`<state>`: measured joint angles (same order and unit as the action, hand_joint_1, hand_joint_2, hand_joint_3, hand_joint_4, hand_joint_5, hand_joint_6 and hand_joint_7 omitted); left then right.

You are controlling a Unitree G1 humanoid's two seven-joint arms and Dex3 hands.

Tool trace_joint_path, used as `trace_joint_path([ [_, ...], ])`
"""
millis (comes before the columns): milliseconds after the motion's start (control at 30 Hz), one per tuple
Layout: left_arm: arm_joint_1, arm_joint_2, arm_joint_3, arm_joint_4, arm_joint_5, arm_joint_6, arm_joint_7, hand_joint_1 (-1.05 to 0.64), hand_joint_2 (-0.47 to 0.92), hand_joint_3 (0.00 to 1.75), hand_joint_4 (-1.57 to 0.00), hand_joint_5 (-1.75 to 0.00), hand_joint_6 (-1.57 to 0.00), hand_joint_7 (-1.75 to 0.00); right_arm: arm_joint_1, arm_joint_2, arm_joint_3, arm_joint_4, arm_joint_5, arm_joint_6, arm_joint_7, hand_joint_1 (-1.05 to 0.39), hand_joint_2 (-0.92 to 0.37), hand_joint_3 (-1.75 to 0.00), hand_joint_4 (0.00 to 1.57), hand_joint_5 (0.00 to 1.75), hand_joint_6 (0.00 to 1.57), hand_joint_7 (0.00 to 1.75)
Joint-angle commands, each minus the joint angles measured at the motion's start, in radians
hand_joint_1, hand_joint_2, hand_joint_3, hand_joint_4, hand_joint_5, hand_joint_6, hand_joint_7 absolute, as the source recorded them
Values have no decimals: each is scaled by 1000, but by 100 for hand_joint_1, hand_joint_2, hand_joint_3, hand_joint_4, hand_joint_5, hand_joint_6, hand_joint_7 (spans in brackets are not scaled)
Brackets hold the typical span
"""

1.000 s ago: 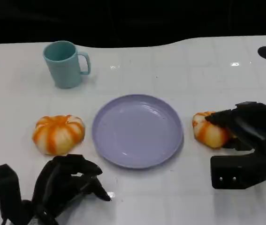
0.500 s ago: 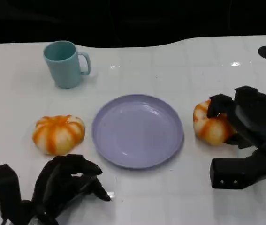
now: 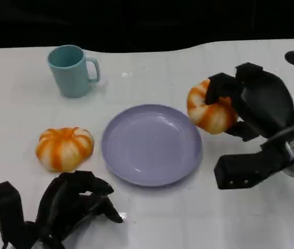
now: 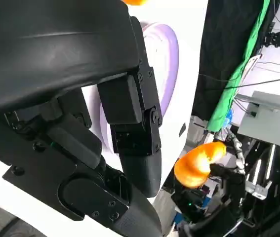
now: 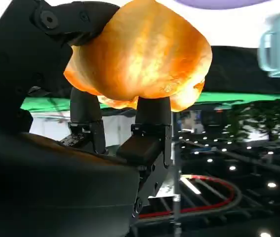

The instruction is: Grasp the bread from the table and place it into the plate.

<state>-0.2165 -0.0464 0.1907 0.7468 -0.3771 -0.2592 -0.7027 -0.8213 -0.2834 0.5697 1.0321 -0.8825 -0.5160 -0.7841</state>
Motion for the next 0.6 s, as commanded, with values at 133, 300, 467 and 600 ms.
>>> trace_joint_path([
  [133, 17, 13, -6, -19, 8, -9, -1, -105, 69, 0, -157, -61, -157, -23, -57, 66, 24, 12, 16, -37, 116, -17, -39, -116, 96, 175, 77, 168],
  [300, 28, 13, -10, -34, 10, -10, 4, -105, 69, 0, -157, -62, -157, -24, -83, 120, 54, 38, 4, -32, 168, -18, -53, -74, 93, 175, 94, 118],
  [467, 34, 10, -13, -45, 8, -6, 9, -105, 70, 0, -157, -62, -157, -24, -105, 171, 69, 83, 14, -24, 217, -22, -61, -57, 91, 175, 101, 87],
  [600, 37, 9, -15, -51, 7, -7, 11, -105, 70, 0, -157, -62, -157, -24, -113, 198, 85, 113, 5, -2, 217, -24, -80, -15, 89, 175, 116, 31],
])
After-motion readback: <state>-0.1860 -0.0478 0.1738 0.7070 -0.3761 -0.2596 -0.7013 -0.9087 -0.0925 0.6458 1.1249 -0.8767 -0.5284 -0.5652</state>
